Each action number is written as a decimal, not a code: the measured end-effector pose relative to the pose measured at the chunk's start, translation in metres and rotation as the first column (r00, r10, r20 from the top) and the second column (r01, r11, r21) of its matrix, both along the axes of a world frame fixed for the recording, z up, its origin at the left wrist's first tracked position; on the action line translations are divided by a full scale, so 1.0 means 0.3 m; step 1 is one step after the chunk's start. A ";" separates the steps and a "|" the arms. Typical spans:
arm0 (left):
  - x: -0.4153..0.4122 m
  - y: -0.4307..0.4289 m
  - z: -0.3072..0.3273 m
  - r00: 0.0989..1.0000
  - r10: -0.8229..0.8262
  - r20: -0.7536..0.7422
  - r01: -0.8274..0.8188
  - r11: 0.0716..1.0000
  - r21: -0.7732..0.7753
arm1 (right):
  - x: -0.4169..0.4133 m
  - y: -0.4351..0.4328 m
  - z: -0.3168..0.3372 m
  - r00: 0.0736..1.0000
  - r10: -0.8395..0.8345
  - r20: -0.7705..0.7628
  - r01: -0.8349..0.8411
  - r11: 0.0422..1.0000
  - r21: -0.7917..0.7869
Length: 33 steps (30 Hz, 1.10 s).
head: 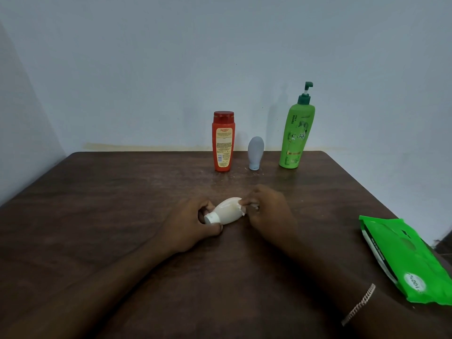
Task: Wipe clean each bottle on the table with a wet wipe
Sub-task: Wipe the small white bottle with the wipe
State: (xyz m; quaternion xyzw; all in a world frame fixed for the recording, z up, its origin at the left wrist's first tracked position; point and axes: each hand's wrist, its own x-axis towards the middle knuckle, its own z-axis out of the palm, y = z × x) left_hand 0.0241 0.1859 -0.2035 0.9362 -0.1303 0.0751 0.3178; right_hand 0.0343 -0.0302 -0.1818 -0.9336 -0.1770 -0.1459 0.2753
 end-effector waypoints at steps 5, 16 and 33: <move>-0.003 -0.008 -0.007 1.000 -0.020 0.023 0.021 0.999 -0.034 | -0.099 0.111 -0.021 0.977 0.198 0.084 -0.193 0.979 -0.061; -0.011 -0.004 -0.005 0.999 -0.023 0.040 0.023 1.000 0.006 | -0.021 0.010 -0.014 0.994 -0.102 -0.032 0.106 0.976 0.190; -0.022 -0.003 -0.002 0.997 -0.034 0.075 0.034 0.999 0.002 | -0.064 0.092 0.008 1.000 0.019 -0.001 -0.019 1.000 0.007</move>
